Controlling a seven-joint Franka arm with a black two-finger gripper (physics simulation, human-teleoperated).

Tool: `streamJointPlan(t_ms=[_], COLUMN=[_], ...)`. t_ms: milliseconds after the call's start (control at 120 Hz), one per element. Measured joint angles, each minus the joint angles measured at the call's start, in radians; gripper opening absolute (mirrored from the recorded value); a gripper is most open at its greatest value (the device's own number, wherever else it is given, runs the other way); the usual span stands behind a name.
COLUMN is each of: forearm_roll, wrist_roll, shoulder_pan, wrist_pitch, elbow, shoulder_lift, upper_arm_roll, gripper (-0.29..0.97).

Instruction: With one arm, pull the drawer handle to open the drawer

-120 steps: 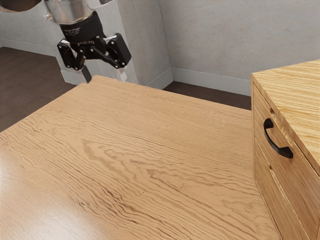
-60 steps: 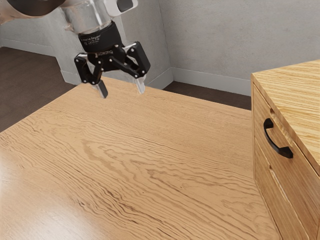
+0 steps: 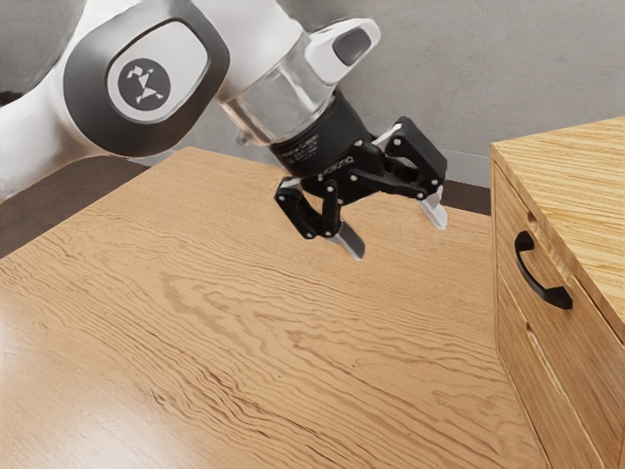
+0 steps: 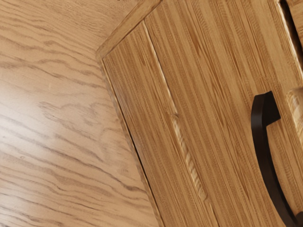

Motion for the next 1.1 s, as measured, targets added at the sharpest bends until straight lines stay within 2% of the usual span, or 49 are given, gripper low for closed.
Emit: streamJointPlan(t_ms=[125, 183, 258, 475, 642, 875, 1100], forearm_roll=[0.016, 0.026, 0.031, 0.033, -0.042, -0.061, -0.051], wrist_roll=[-0.061, -0.088, -0.123, -0.231, -0.304, -0.381, -0.439], shoulder_pan=[0.007, 0.009, 0.003, -0.023, -0.023, -0.065, -0.084], wrist_pitch=[0.142, 0.178, 0.213, 0.263, 0.272, 0.295, 0.331], elbow=[-0.059, -0.1, -0.136, -0.162, -0.176, -0.167, -0.121], shoulder_lift=[-0.008, -0.055, -0.093, -0.077, -0.076, -0.046, 0.038], upper_arm_roll=[0.004, -0.003, -0.035, -0.051, -0.024, -0.026, -0.026], gripper=[0.68, 0.68, 0.68, 0.68, 0.67, 0.46, 0.39])
